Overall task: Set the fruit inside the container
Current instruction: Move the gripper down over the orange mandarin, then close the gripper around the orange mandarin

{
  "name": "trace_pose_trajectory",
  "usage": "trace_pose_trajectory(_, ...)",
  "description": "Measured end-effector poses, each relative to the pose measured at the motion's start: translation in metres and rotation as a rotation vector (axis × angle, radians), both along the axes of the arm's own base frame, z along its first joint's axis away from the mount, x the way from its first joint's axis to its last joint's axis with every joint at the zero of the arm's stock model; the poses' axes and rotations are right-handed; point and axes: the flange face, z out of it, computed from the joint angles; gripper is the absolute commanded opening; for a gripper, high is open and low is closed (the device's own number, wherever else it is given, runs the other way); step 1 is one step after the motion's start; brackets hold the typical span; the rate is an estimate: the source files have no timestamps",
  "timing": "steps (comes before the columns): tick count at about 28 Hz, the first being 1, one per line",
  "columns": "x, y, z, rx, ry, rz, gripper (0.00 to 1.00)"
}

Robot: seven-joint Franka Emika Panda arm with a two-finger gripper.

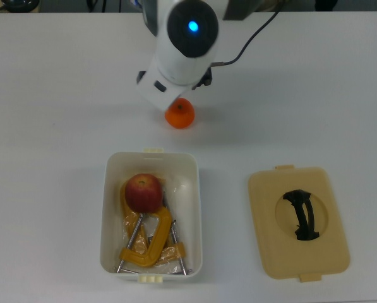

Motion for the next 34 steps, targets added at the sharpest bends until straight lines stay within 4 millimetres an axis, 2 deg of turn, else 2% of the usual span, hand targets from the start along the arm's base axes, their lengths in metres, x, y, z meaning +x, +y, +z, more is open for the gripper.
trace_pose_trajectory(5,-0.018,0.022,-0.045,-0.027,0.095,0.049,1.00)
trace_pose_trajectory(8,-0.021,0.027,-0.069,-0.041,0.131,0.065,1.00)
trace_pose_trajectory(10,-0.020,0.028,-0.078,-0.043,0.138,0.067,1.00)
trace_pose_trajectory(27,-0.002,0.023,-0.105,-0.093,0.055,0.111,0.99)
trace_pose_trajectory(28,-0.002,0.023,-0.107,-0.093,0.057,0.112,0.76)
trace_pose_trajectory(32,-0.002,0.023,-0.110,-0.094,0.062,0.112,0.33)
trace_pose_trajectory(33,-0.002,0.023,-0.110,-0.094,0.062,0.112,0.15)
trace_pose_trajectory(34,-0.002,0.023,-0.110,-0.094,0.062,0.112,0.05)
